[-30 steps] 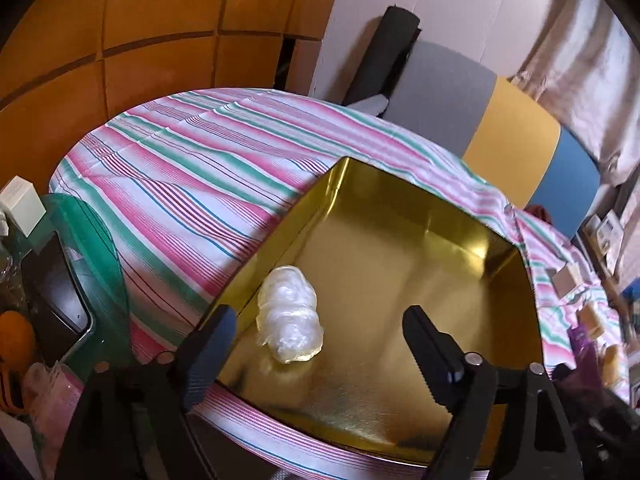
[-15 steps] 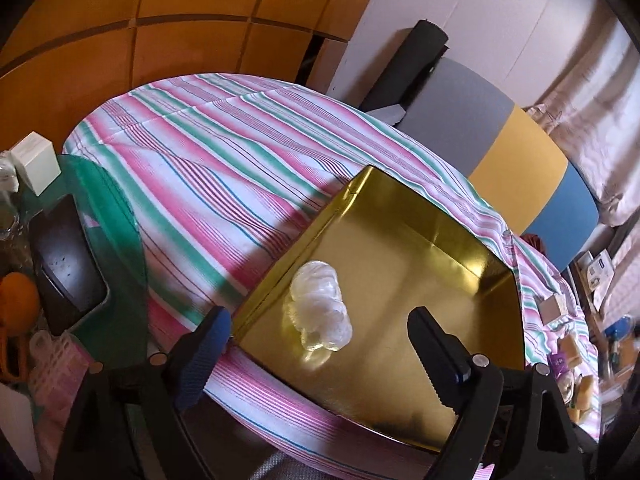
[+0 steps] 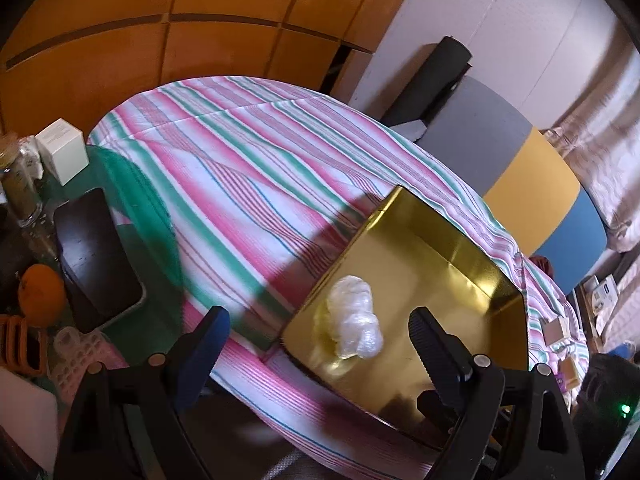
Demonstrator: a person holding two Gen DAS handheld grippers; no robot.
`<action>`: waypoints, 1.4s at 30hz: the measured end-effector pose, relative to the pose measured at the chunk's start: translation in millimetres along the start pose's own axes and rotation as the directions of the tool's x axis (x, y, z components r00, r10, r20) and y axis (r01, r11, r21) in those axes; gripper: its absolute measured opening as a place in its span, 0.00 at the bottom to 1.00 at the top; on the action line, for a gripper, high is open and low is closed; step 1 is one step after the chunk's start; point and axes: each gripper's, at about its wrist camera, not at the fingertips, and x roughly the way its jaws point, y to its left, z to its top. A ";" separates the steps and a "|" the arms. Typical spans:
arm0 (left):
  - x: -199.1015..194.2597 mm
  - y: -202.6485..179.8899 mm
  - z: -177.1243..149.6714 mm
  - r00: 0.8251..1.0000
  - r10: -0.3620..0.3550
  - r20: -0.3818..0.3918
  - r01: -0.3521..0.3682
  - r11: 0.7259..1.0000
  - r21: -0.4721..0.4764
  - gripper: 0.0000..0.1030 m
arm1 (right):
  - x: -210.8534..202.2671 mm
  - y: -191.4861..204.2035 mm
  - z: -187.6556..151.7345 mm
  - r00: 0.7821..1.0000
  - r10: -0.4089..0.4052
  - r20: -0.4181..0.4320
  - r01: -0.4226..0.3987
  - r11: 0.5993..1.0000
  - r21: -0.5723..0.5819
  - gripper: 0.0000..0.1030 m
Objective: Organize objects
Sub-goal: 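Lower the purple packet into the gold tin and open the right gripper, then grasp the white sock from the pile with the right gripper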
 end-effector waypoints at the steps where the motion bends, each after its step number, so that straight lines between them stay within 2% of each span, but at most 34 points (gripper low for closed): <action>1: -0.2 2.1 -0.2 1.000 0.006 -0.001 -0.006 1.000 -0.006 0.89 | 1.4 -0.1 1.0 1.000 0.008 0.000 -0.008 1.000 0.013 0.44; 4: 0.2 7.6 -1.1 1.000 0.016 -0.009 -0.016 1.000 -0.022 0.89 | -1.2 0.2 1.7 1.000 0.019 0.017 -0.019 1.000 0.022 0.45; 11: 5.4 6.8 -3.8 0.999 0.018 -0.033 -0.019 0.999 -0.037 0.89 | -14.6 -4.0 2.3 0.998 -0.010 0.056 0.009 1.000 0.022 0.46; 15: 4.5 -6.2 -7.7 0.999 0.013 -0.039 -0.013 1.000 0.005 0.90 | -23.3 -6.9 3.5 0.997 -0.025 0.078 0.023 0.999 0.023 0.46; 18: 2.1 -20.3 -12.4 0.999 0.011 -0.032 -0.009 0.999 0.050 0.97 | -35.5 -9.5 4.2 0.992 -0.051 0.112 0.050 0.999 0.013 0.46; 22: 3.4 -39.0 -18.3 0.999 0.000 -0.041 0.004 0.994 0.105 0.98 | -53.6 -18.9 6.0 0.983 -0.094 0.160 0.091 0.996 0.021 0.46; 28: 7.0 -66.7 -29.7 0.996 -0.037 -0.086 0.051 0.985 0.163 0.98 | -77.5 -48.6 1.4 0.965 -0.153 0.213 0.133 0.986 0.103 0.47; 35: 3.4 -105.5 -42.4 0.991 -0.089 -0.104 0.114 0.957 0.265 0.98 | -112.8 -103.3 -17.0 0.927 -0.292 0.235 0.220 0.932 0.288 0.47; 38: -0.9 -121.9 -49.0 0.986 -0.119 -0.114 0.150 0.938 0.313 0.99 | -131.5 -130.5 -31.3 0.891 -0.387 0.240 0.281 0.882 0.379 0.47; 40: -2.1 -134.9 -54.4 0.981 -0.143 -0.128 0.179 0.921 0.346 0.99 | -144.1 -154.4 -46.5 0.858 -0.462 0.226 0.331 0.832 0.446 0.47; 42: -2.9 -148.1 -61.7 0.976 -0.162 -0.145 0.206 0.904 0.374 0.99 | -151.0 -178.9 -61.0 0.836 -0.512 0.197 0.360 0.783 0.507 0.47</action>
